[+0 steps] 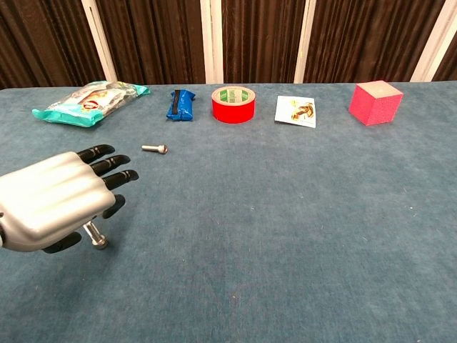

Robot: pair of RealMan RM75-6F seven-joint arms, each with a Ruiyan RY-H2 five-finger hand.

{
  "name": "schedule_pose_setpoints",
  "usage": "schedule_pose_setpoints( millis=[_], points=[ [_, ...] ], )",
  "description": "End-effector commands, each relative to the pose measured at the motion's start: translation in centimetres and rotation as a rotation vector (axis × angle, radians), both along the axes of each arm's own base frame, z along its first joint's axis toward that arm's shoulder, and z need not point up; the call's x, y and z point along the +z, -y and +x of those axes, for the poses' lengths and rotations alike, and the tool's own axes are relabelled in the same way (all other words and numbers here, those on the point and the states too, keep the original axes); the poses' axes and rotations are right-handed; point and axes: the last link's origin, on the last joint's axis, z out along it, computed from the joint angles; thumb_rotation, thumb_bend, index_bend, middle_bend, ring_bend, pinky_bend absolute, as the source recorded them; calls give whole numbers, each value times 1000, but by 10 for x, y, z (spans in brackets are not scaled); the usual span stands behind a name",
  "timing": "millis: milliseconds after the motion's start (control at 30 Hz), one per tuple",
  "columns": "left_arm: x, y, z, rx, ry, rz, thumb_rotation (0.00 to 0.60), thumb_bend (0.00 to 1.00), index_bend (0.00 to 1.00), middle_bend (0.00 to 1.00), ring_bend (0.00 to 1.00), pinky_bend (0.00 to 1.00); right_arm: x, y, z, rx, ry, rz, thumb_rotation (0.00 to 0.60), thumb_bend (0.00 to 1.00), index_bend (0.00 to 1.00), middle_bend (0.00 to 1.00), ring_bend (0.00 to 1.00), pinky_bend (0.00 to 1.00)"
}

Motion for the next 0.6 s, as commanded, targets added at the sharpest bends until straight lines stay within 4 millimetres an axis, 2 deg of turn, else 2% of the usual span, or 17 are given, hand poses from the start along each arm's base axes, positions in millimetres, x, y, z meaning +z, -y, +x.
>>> schedule_pose_setpoints(
  millis=[33, 133, 233, 367, 500, 600],
  points=[
    [8, -1, 7, -4, 45, 20, 600, 383, 365, 58, 0, 0, 0, 0, 0, -2, 2, -1, 600, 125, 215, 96, 51, 0],
    [24, -4, 13, 8, 98, 56, 600, 378, 367, 56, 0, 0, 1, 0, 0, 0, 3, -2, 600, 126, 215, 96, 51, 0],
    [50, -11, 9, 56, 161, 112, 600, 377, 381, 54, 0, 0, 1, -1, 0, 0, 4, -9, 600, 126, 215, 96, 51, 0],
    [82, -27, -11, 168, 252, 159, 600, 372, 353, 47, 0, 0, 1, -1, 0, 1, 1, -16, 600, 126, 215, 96, 51, 0],
    [102, -48, -33, 240, 301, 183, 600, 363, 337, 43, 0, 0, -1, -1, 0, -5, -6, -13, 600, 126, 215, 95, 51, 0],
    [114, -71, -53, 307, 336, 196, 600, 353, 332, 43, 0, 0, -4, 0, 1, -10, -18, -9, 600, 126, 215, 96, 50, 0]
  ],
)
